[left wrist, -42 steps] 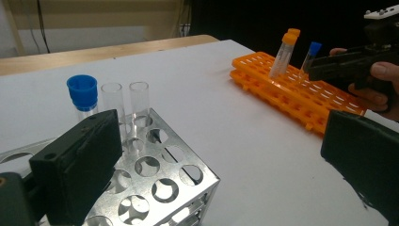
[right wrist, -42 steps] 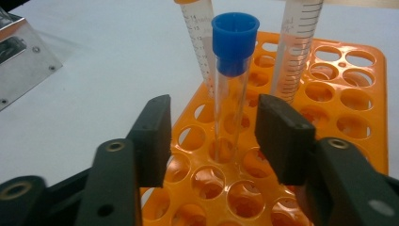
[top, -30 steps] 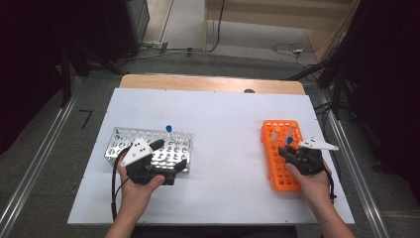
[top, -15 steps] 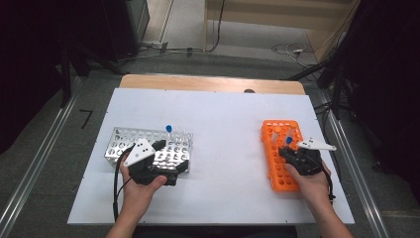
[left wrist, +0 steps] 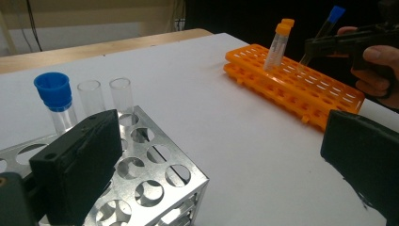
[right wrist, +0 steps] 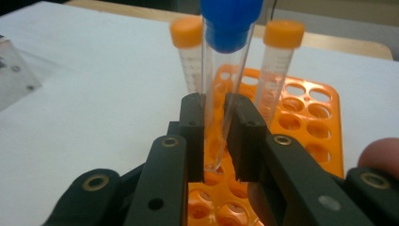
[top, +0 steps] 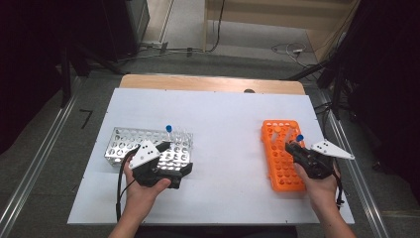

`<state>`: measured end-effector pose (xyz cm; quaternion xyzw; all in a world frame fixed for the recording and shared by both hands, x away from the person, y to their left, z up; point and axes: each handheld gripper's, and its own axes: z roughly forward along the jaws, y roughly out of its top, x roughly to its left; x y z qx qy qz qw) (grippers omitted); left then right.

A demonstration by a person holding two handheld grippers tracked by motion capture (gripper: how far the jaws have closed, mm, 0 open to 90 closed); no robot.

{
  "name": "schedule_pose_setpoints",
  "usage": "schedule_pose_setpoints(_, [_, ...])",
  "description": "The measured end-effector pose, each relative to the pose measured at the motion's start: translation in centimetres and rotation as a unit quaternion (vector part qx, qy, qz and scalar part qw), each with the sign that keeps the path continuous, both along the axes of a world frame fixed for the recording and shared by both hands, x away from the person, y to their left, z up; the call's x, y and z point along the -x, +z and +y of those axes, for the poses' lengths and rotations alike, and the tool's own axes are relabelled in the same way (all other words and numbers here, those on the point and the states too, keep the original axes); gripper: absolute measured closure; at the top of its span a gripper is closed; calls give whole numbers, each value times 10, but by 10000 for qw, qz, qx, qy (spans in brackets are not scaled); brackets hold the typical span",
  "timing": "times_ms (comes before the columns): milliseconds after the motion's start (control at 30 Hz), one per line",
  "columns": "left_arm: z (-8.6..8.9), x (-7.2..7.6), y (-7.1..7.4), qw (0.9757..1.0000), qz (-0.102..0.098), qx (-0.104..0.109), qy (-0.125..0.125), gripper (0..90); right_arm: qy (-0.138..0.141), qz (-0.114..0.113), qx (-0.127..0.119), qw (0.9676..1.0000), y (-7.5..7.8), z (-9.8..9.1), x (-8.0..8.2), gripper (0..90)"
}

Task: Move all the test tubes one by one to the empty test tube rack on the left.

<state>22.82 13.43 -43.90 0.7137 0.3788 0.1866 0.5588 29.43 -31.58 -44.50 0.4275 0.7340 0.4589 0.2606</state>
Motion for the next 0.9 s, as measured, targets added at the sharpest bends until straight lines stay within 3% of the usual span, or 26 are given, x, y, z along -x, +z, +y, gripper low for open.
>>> schedule_pose_setpoints(100, [-2,0,0,10000,-1,1,-28,0,207,-96,18,9997,6,5,7,749])
schedule_pose_setpoints(400, [-9,2,2,9999,-24,-20,-137,0,807,-3,-39,9967,12,30,21,748])
schedule_pose_setpoints(633, [-18,4,2,9997,-30,-26,-258,0,1423,72,65,9898,10,55,31,748])
schedule_pose_setpoints(767, [-25,4,2,9994,-29,-47,-353,0,1647,214,51,9861,7,68,35,748])
schedule_pose_setpoints(900, [-32,5,2,9990,-19,-48,-442,0,1785,214,80,9837,5,80,40,748])
